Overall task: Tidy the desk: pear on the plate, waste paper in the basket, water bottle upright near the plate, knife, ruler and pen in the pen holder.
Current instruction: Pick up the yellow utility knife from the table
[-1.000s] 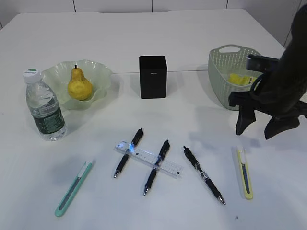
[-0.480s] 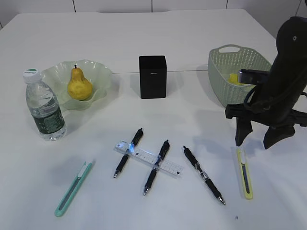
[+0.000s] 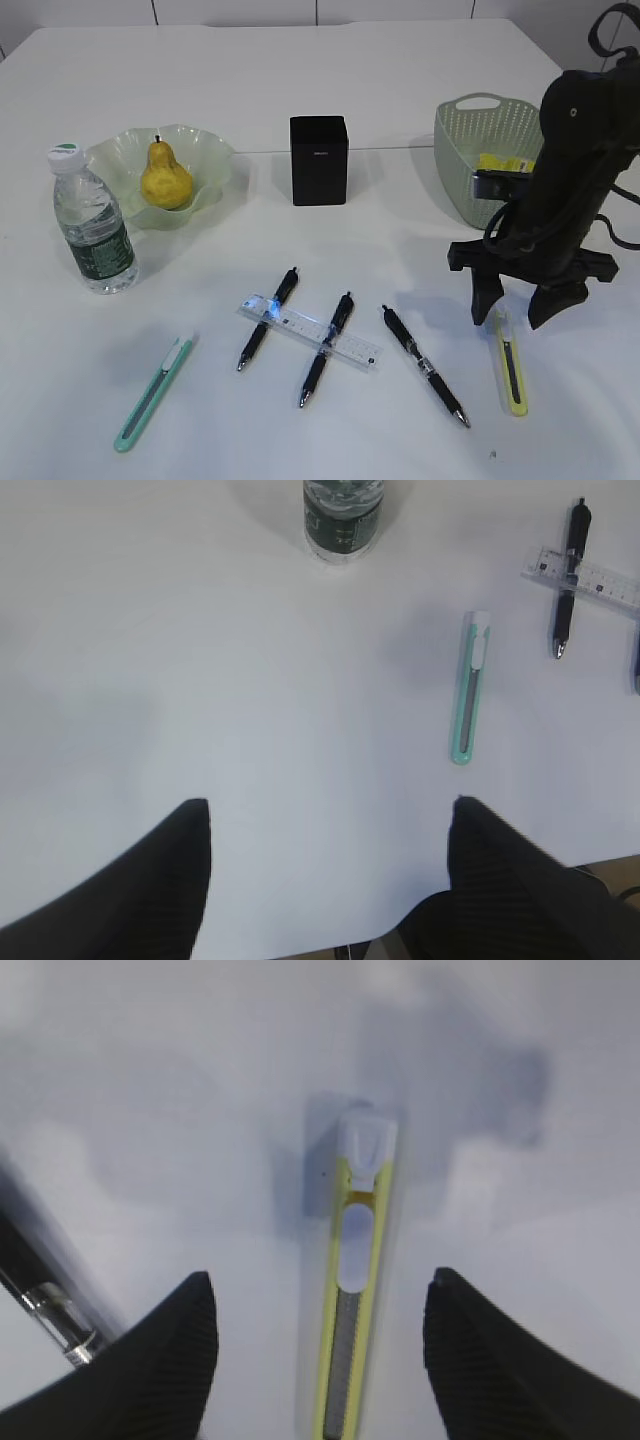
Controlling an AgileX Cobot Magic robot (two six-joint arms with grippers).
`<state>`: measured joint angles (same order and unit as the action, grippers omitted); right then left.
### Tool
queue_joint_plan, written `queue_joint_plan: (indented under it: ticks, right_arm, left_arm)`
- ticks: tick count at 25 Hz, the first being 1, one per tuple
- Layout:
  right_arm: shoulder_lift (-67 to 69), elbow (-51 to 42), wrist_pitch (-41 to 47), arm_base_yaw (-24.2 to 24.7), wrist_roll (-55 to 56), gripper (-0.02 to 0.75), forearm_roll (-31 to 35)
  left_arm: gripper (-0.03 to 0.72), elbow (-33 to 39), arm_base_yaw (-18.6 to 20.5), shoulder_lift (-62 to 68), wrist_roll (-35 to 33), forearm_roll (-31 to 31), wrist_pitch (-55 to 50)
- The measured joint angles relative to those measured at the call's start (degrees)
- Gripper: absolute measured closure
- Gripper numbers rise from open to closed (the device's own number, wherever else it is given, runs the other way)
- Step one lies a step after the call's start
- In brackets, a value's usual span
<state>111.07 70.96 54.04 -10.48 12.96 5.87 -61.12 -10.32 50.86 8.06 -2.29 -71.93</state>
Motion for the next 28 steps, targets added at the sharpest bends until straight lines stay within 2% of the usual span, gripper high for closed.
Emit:
queue_joint_plan:
  ticks: [28]
  right_arm:
    - [3.9, 0.1, -0.89, 0.0, 0.0, 0.227, -0.13]
  left_arm:
    - [0.179, 0.0, 0.0, 0.0, 0.0, -1.95, 0.0]
